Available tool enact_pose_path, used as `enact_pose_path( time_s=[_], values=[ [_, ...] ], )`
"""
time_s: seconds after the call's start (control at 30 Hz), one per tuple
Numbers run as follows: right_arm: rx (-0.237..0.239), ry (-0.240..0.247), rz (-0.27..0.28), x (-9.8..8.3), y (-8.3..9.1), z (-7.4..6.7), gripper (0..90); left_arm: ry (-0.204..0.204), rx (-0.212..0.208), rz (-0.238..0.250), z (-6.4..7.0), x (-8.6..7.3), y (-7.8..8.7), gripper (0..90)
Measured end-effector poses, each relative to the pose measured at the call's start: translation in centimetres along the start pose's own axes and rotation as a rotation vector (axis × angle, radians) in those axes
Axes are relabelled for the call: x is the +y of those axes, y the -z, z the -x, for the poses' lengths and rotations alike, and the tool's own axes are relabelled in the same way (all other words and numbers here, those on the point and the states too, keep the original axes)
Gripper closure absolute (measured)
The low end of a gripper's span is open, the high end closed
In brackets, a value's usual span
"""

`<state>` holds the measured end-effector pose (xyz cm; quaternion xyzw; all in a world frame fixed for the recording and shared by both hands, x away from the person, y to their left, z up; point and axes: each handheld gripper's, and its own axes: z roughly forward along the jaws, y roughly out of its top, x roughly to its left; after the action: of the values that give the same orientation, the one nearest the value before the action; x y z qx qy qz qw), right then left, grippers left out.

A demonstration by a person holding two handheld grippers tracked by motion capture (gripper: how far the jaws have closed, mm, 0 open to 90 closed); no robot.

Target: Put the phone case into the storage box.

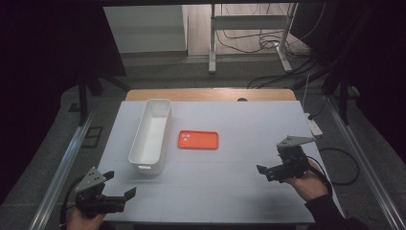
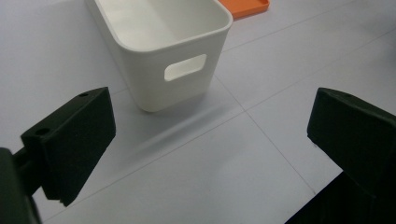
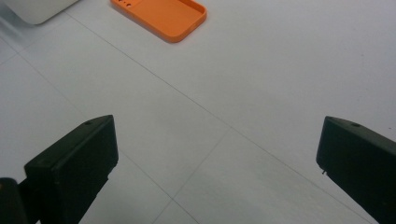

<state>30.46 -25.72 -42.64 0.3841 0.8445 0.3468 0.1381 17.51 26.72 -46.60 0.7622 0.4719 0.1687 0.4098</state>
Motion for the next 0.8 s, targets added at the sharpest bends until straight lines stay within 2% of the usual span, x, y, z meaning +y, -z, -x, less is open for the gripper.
enact_pose_path(
  time_s=[0.23,0.8],
  values=[
    [-0.001,0.029,-0.005,0.8,-0.9,0.1,0.0,0.001,-0.001,-0.001,0.0,0.0,0.0,1.9],
    [0.024,0.048,-0.008,2.8,-3.3,-0.2,0.0,0.003,-0.003,-0.002,0.0,0.0,0.0,2.0]
  ],
)
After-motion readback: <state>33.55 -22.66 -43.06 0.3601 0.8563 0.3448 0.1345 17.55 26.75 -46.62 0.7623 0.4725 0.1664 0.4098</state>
